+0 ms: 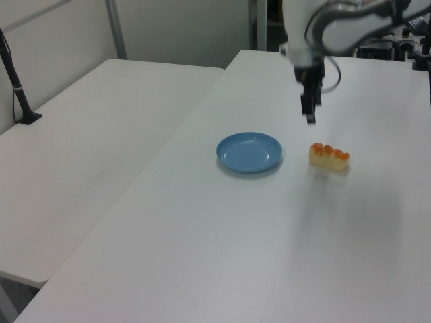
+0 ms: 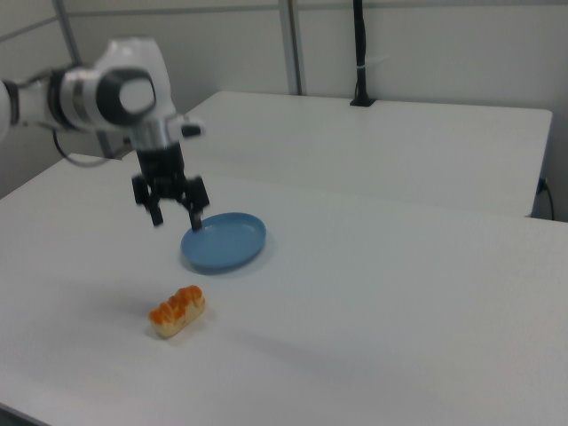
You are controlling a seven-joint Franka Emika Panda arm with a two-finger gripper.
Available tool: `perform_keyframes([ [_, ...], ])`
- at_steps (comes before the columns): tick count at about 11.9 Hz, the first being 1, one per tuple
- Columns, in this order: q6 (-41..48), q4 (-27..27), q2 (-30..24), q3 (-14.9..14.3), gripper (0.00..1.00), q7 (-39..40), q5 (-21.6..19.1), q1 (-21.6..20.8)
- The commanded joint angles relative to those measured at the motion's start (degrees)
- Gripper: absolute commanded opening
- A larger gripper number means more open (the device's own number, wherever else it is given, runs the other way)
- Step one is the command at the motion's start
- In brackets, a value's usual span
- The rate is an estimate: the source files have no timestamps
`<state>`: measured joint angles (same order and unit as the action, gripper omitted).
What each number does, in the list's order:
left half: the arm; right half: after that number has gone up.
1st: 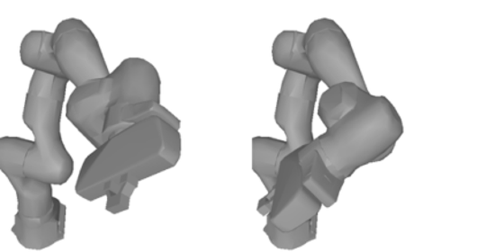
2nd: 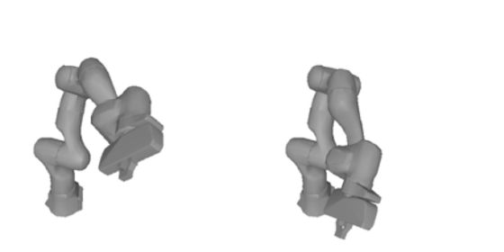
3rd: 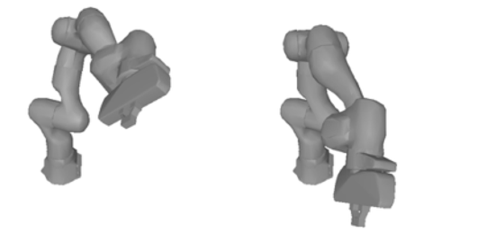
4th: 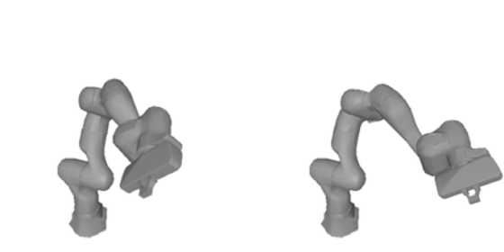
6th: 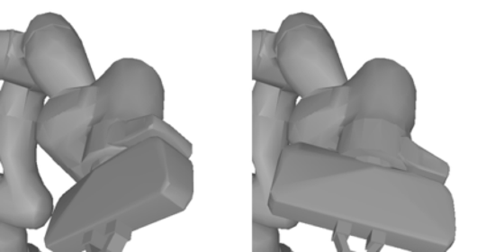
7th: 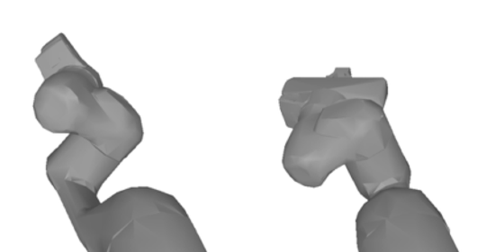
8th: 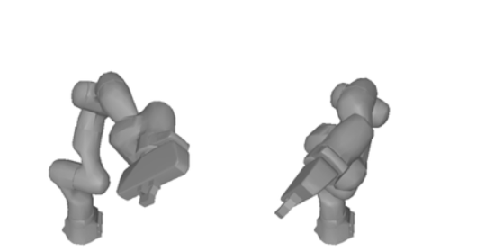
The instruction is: Put the bread on the table
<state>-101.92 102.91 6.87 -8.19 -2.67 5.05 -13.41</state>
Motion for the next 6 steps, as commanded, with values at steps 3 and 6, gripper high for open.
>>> perform_keyframes([
  [3,8.4,-10.9,-4.1,-0.5,1.00,-0.8,-1.7,3.6],
  [6,8.6,-10.7,-4.6,0.0,1.00,-0.7,-3.6,5.9],
])
